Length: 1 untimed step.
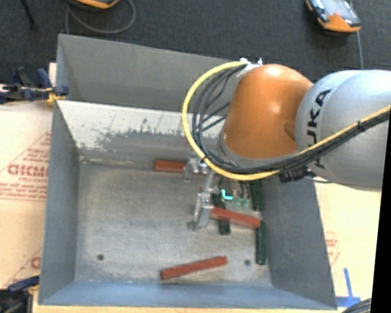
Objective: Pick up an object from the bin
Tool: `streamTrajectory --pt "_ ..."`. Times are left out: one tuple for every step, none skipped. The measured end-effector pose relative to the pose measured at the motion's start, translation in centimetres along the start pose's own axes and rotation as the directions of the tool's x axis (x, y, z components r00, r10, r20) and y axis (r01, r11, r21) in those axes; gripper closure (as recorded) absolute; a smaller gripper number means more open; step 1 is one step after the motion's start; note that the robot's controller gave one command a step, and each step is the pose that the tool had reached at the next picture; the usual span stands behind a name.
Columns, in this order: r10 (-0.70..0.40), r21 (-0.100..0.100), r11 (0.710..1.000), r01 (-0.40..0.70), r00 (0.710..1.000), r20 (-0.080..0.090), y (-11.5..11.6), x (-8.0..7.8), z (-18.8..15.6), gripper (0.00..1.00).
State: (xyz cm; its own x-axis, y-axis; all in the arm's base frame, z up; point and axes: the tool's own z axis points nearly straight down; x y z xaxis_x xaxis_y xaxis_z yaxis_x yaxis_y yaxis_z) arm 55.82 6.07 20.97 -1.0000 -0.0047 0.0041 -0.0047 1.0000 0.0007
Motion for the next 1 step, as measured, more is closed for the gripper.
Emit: streamTrajectory --pt "0.026 0.003 1.0 -0.026 1.0 -0.006 -7.45 6.28 8.44 0.0"
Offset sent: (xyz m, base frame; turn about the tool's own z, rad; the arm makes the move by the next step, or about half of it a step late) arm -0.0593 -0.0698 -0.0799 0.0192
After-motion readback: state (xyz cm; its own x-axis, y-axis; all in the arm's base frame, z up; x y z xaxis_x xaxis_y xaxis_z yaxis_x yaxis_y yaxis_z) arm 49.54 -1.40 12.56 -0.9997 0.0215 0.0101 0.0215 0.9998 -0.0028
